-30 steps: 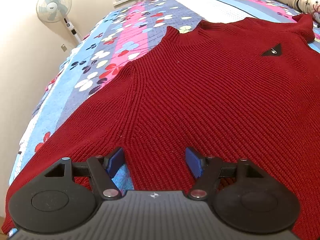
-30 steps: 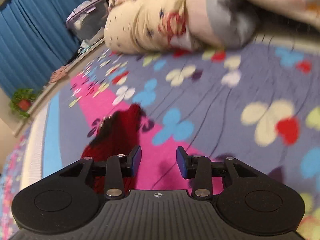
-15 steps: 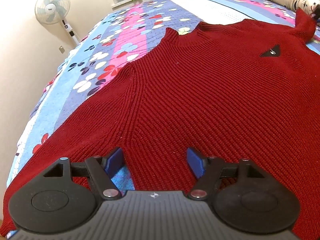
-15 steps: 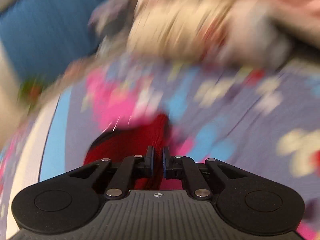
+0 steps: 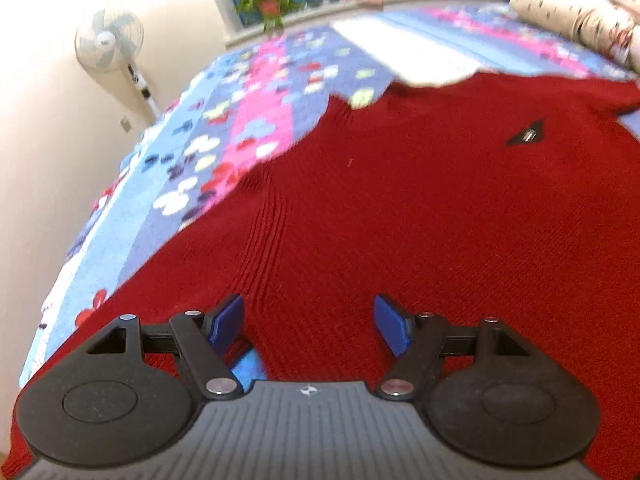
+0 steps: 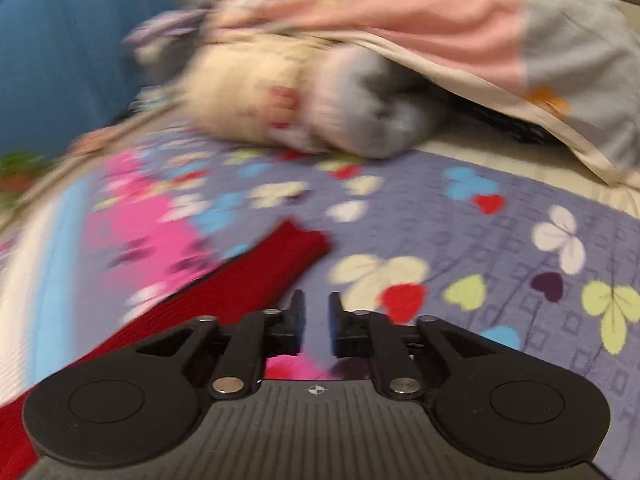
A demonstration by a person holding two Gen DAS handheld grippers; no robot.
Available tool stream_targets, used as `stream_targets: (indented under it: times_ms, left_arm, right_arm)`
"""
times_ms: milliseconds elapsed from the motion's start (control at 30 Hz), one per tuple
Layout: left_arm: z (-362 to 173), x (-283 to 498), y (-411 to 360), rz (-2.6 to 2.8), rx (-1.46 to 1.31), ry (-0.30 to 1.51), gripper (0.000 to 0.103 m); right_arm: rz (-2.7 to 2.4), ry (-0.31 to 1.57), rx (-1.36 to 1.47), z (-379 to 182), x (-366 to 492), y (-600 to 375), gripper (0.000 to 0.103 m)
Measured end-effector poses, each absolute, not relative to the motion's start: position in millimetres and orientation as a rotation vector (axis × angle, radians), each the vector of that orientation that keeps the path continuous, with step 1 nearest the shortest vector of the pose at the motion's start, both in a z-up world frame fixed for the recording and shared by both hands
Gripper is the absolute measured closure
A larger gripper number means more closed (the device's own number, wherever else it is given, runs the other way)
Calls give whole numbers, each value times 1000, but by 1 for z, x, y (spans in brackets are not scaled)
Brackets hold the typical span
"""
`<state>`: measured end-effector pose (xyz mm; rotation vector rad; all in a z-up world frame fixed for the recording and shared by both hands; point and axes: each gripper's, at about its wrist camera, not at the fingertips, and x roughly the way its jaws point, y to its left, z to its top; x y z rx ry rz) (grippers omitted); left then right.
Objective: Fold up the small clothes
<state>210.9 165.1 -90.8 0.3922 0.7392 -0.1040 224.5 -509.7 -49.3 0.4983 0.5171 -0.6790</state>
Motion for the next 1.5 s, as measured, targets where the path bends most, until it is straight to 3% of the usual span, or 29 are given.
stream_targets:
  times_ms: [133, 200, 367, 500, 567, 600, 633, 667, 700, 900, 1033, 1133, 1300, 1333, 1367, 1433, 1500]
  left_arm:
    - [-90, 194, 159, -111, 373, 688, 26]
    - [-101, 190, 158, -110, 366, 763, 26]
    - [-77, 166, 171, -18, 190, 902, 27]
    - [-22, 110, 184, 20, 123, 788, 28]
    - [-3, 78, 191, 32, 94, 728, 38]
    - [2, 63, 196, 32, 66, 710, 50]
    - [3, 50, 200, 33, 36, 697, 66]
    - [2, 36, 202, 38, 7, 688, 73]
    - [-4, 25, 205, 50, -18, 680, 80]
    - [-43, 2, 217, 58, -176, 801, 79]
    - [-57, 0, 217, 54, -184, 876, 67]
    - [-73, -6, 223, 24, -247, 984, 56]
    - [-92, -10, 210, -12, -192, 1047, 55]
    - [-92, -11, 206, -17, -174, 1042, 56]
    - [-92, -13, 205, -21, -166, 1039, 59]
    - [-90, -17, 203, -32, -167, 1027, 87]
    - [-84, -23, 202, -30, -139, 1000, 91]
  right_arm:
    - [-401, 488, 423, 1, 169, -459, 69]
    - [-284, 475, 397, 24, 138, -435, 62]
    - [-92, 565, 366, 56, 90, -393, 62]
    - [-6, 580, 260, 57, 59, -368, 62]
    - [8, 571, 232, 46, 43, -362, 62]
    - [17, 574, 227, 38, 35, -361, 63]
    - [27, 593, 206, 26, 29, -361, 71]
    - [22, 625, 182, 18, 27, -359, 83]
    - [8, 657, 174, 12, 25, -361, 86]
    - [52, 726, 227, -16, 22, -371, 84]
    - [107, 847, 285, -42, 32, -369, 61]
    - [125, 926, 253, -58, 36, -361, 59]
    - [138, 963, 110, -70, 32, -339, 56]
    - [136, 963, 114, -70, 32, -338, 57]
    - [138, 961, 118, -70, 31, -338, 65]
    - [169, 945, 112, -70, 28, -337, 86]
    - [163, 923, 86, -67, 24, -334, 92]
